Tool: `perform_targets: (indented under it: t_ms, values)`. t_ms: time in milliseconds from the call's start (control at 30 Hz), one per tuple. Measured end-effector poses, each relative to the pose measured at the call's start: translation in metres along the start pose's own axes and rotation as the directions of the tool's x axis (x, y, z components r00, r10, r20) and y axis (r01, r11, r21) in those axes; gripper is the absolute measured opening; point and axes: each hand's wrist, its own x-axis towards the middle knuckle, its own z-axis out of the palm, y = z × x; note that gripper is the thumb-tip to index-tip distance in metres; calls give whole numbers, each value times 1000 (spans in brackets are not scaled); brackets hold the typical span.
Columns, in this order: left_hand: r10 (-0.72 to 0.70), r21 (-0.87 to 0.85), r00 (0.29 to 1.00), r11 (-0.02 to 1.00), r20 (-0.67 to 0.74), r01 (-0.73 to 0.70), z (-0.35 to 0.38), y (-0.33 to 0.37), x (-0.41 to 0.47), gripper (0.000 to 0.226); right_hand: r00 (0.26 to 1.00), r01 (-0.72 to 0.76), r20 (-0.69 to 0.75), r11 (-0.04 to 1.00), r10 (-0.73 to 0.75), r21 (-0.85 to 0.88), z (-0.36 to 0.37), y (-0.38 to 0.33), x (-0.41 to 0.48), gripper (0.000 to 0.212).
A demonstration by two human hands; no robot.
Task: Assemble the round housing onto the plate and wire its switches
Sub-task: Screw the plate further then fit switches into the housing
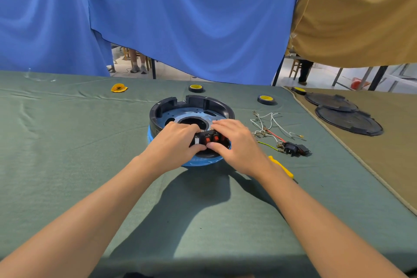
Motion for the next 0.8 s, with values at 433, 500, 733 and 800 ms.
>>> perform_targets:
  t_ms: [433,500,733,800]
  values:
    - [-42,53,999,998,14,41,0,7,6,30,1000,-31,1,999,31,-44,1,1,3,42]
    - [-51,56,999,997,18,50,1,8,6,28,1000,-24,-1,998,23,-64,0,1,4,40]
    - [-37,-9,990,999,134,38,-11,2,6,31,999,44,25,981,-40,-191,-8,0,8,41]
    - [-30,-37,989,999,145,36,-14,2,5,35,999,45,38,980,-39,-195,-8,0,10,44]
